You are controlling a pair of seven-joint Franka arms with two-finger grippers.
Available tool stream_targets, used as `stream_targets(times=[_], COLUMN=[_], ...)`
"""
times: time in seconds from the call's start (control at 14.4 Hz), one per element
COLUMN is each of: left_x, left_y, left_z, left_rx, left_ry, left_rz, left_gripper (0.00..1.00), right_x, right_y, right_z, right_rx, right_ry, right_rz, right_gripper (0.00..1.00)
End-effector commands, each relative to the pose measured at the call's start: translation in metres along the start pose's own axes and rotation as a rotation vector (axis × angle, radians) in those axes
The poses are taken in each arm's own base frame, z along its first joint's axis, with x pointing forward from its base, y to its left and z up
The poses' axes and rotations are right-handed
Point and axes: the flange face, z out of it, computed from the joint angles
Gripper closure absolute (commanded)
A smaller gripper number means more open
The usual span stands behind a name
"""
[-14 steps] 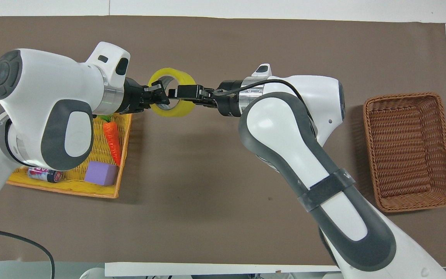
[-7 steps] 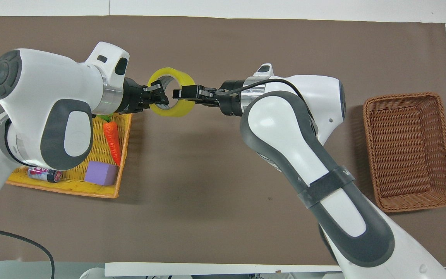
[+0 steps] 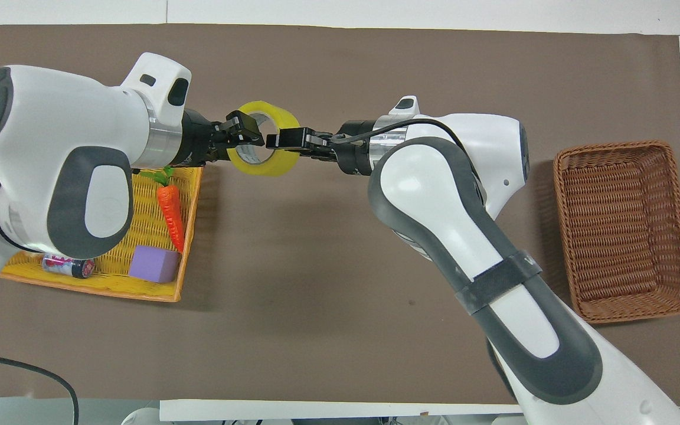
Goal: Move tape to another basket
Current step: 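Open the left gripper and withdraw it while the right gripper pulls the tape, then carry the tape with the right gripper and lower it into the basket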
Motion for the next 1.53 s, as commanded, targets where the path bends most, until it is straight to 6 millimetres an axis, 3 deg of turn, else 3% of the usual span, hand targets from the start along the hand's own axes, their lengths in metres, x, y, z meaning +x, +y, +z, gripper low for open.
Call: stream_targets(times=[0.0, 0.14, 0.35, 0.56, 0.63, 0.84, 1.04, 1.32, 1.46], left_x=[0.011, 0.032, 0.054, 0.067, 0.068, 0.075, 0.077, 0.078, 0.078], left_y=[-0.002, -0.029, -0.094, -0.16, -0.171, -0.201, -0.207, -0.224, -0.231], left_z=[-0.063, -0.099, -0.142, -0.169, -0.175, -0.189, -0.195, -0.201, -0.201], left_rx=[-0.001, 0.025, 0.148, 0.282, 0.318, 0.393, 0.439, 0.452, 0.452], left_ry=[-0.018, -0.022, 0.016, -0.021, -0.027, -0.032, -0.018, -0.023, -0.029], left_rz=[-0.014, -0.049, -0.05, 0.051, 0.098, 0.174, 0.205, 0.228, 0.228], left_gripper=[0.0, 0.0, 0.0, 0.0, 0.0, 0.0, 0.0, 0.0, 0.0], right_x=[0.01, 0.015, 0.023, 0.046, 0.051, 0.072, 0.071, 0.041, 0.017], right_y=[0.005, 0.012, 0.02, 0.052, 0.064, 0.116, 0.173, 0.26, 0.298], right_z=[-0.014, -0.021, -0.032, -0.082, -0.104, -0.184, -0.273, -0.419, -0.471], right_rx=[0.011, 0.008, 0.008, 0.035, 0.053, 0.04, -0.018, -0.101, -0.181], right_ry=[0.022, 0.028, 0.04, 0.034, 0.023, -0.06, -0.157, -0.194, -0.219], right_rz=[-0.018, -0.028, -0.022, 0.005, 0.027, 0.043, 0.039, 0.1, 0.062], right_gripper=[1.0, 1.0, 1.0, 1.0, 1.0, 1.0, 1.0, 1.0, 1.0])
